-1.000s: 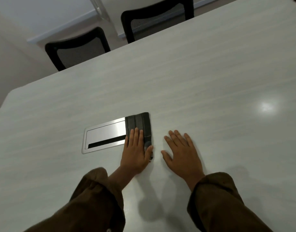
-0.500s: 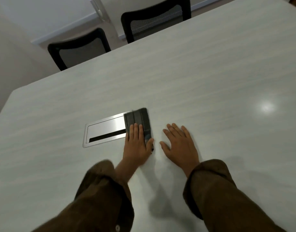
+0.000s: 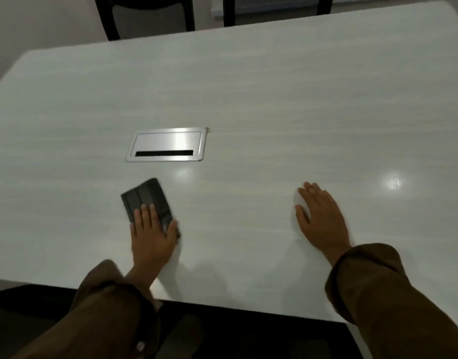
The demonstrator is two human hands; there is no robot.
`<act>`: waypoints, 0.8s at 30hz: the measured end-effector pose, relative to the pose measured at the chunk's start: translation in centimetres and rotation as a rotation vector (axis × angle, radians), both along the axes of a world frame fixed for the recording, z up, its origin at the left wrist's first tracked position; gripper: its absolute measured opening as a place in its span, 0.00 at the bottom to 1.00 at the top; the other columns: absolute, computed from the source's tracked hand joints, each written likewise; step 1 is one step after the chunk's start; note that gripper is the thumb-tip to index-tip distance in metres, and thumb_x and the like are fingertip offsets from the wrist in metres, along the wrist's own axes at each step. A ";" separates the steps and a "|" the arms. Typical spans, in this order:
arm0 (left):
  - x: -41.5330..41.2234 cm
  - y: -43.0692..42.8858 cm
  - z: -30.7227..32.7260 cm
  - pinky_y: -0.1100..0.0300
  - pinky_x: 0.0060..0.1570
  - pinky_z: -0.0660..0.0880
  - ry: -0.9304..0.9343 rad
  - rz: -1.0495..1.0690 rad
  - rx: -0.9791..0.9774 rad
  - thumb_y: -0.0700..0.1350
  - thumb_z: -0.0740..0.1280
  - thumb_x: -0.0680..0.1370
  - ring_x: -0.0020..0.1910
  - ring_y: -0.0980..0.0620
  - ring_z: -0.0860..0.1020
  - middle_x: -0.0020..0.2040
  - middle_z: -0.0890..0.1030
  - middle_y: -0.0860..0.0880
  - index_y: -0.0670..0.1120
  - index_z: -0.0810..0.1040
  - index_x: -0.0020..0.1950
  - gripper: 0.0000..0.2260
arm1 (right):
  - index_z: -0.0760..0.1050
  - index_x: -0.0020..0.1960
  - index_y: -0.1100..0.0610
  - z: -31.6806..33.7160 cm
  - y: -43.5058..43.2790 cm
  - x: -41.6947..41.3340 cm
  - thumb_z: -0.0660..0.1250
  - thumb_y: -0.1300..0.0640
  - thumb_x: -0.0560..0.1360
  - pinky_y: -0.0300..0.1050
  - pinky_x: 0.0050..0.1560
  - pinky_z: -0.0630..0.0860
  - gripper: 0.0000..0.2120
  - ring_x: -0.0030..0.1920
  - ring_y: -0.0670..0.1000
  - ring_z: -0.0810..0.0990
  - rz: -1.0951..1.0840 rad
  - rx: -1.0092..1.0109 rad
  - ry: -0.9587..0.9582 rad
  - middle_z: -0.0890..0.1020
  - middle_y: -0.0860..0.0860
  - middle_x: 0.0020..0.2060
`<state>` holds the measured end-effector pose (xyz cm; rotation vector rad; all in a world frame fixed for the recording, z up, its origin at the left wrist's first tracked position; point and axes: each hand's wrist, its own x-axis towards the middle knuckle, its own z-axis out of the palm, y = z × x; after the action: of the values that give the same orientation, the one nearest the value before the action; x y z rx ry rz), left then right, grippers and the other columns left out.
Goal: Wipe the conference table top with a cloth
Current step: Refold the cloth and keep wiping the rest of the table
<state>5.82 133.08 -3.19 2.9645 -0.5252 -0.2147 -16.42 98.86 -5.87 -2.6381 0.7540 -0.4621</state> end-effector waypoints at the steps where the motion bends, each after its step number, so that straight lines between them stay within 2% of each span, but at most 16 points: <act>1: -0.2 -1.9 0.0 0.41 0.76 0.52 0.003 0.069 -0.012 0.67 0.43 0.77 0.79 0.40 0.51 0.80 0.54 0.38 0.39 0.53 0.80 0.41 | 0.73 0.71 0.58 0.0 0.1 0.1 0.55 0.49 0.79 0.53 0.74 0.64 0.24 0.73 0.56 0.70 -0.009 0.001 0.007 0.74 0.56 0.71; 4: -0.5 -6.4 -0.2 0.42 0.77 0.48 0.018 0.063 -0.023 0.66 0.43 0.78 0.79 0.39 0.49 0.80 0.52 0.37 0.39 0.50 0.80 0.39 | 0.72 0.71 0.57 0.0 0.2 0.5 0.54 0.48 0.79 0.51 0.74 0.61 0.25 0.73 0.55 0.69 -0.018 -0.002 0.031 0.73 0.55 0.72; 8: -3.9 -7.5 -0.7 0.45 0.77 0.47 -0.026 -0.177 -0.062 0.64 0.48 0.80 0.79 0.40 0.51 0.79 0.55 0.39 0.40 0.54 0.80 0.37 | 0.72 0.71 0.58 0.2 0.0 0.4 0.54 0.49 0.79 0.52 0.74 0.62 0.24 0.73 0.56 0.69 -0.018 -0.010 0.039 0.73 0.55 0.72; 12: -9.0 -2.1 -0.7 0.46 0.77 0.49 0.002 -0.443 -0.045 0.64 0.50 0.80 0.80 0.45 0.48 0.80 0.52 0.42 0.42 0.54 0.80 0.35 | 0.70 0.72 0.58 0.6 0.2 0.5 0.53 0.48 0.80 0.51 0.75 0.60 0.25 0.74 0.56 0.67 -0.013 0.021 0.091 0.71 0.56 0.73; 16: -8.2 5.5 -0.5 0.44 0.75 0.55 -0.011 -0.611 0.001 0.64 0.50 0.80 0.80 0.46 0.51 0.80 0.55 0.44 0.42 0.57 0.79 0.35 | 0.69 0.73 0.58 0.7 0.2 0.4 0.54 0.48 0.80 0.53 0.76 0.59 0.25 0.75 0.57 0.65 -0.010 0.026 0.108 0.70 0.56 0.74; 19: -4.8 6.9 -0.3 0.44 0.76 0.55 -0.033 -0.508 0.048 0.66 0.48 0.80 0.80 0.45 0.52 0.80 0.56 0.43 0.41 0.57 0.79 0.37 | 0.68 0.73 0.58 0.5 0.1 0.5 0.56 0.51 0.80 0.53 0.76 0.60 0.23 0.75 0.57 0.65 -0.006 0.021 0.105 0.70 0.56 0.74; 22: -3.4 3.0 -0.6 0.44 0.76 0.50 -0.027 -0.194 0.017 0.65 0.48 0.79 0.79 0.43 0.51 0.80 0.55 0.41 0.40 0.54 0.80 0.37 | 0.68 0.73 0.58 0.3 0.0 0.6 0.57 0.52 0.81 0.53 0.76 0.58 0.22 0.76 0.56 0.64 -0.006 0.013 0.109 0.69 0.56 0.75; 24: -3.2 -1.1 -0.9 0.40 0.76 0.52 -0.039 -0.064 -0.002 0.64 0.48 0.79 0.78 0.39 0.53 0.79 0.57 0.37 0.39 0.56 0.79 0.37 | 0.68 0.73 0.58 0.2 -0.1 0.6 0.57 0.52 0.81 0.52 0.76 0.57 0.22 0.76 0.56 0.64 -0.002 0.001 0.108 0.69 0.56 0.75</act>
<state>2.60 131.98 -4.13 2.9583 -0.6256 -0.1627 -15.85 98.78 -5.68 -2.6793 0.7888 -0.3220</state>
